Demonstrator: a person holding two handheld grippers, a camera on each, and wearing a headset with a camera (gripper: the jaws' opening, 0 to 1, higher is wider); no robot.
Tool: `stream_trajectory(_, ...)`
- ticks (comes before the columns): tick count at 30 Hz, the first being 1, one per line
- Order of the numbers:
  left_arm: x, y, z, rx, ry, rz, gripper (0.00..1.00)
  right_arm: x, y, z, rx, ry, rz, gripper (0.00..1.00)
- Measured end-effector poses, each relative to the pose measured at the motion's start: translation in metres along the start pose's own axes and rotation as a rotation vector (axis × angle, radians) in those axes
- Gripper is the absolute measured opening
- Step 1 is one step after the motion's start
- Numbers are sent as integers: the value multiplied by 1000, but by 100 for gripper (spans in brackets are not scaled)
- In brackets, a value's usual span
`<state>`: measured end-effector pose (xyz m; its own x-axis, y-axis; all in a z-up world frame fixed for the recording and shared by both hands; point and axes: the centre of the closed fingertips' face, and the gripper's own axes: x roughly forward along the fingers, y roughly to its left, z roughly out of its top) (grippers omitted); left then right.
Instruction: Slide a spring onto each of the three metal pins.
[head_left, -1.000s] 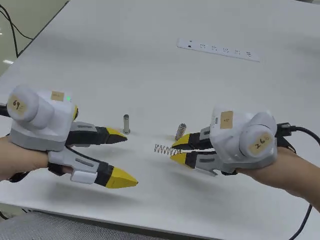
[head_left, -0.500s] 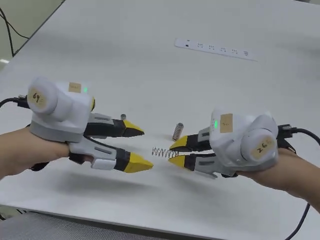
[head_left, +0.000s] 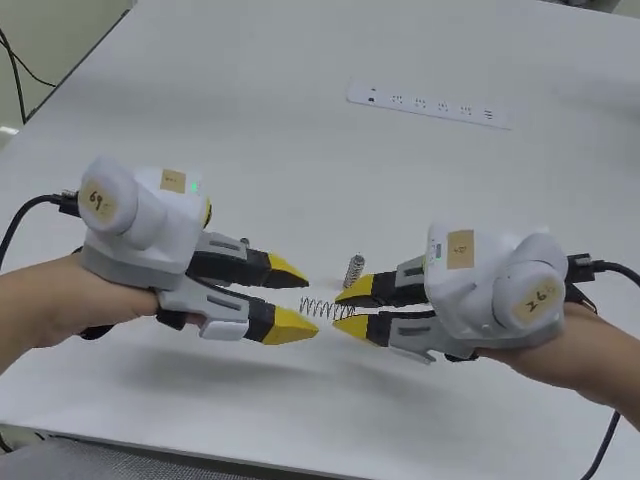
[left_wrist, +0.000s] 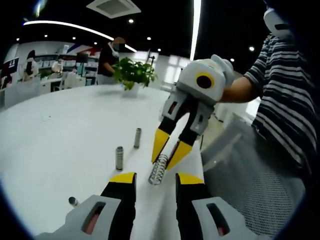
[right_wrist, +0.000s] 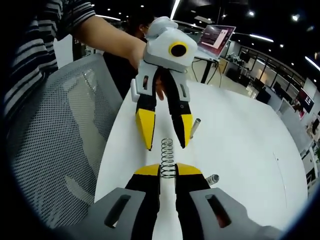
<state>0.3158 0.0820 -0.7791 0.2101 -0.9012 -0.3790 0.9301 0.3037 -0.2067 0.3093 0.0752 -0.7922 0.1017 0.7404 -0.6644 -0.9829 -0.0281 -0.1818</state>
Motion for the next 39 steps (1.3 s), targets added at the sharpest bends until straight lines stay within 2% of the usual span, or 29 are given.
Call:
stream_trajectory(9, 2, -1, -1, 63, 14, -13, 10, -3, -2, 6, 5, -20, 5, 7)
stream_trajectory(16, 3, 1, 9, 52, -29, -6, 9, -5, -6, 9, 11, -30, -1, 7)
stream_trajectory(28, 5, -4, 7, 89, -18, -28, 3, -7, -4, 9, 15, -29, 3, 7)
stream_trajectory(36, 6, -7, 11, 87, -25, -59, 3, -12, -3, 9, 52, -47, 6, 8)
stream_trajectory(39, 8, -8, 12, 86, -26, -67, 3, -14, -3, 4, 72, -42, 10, 10)
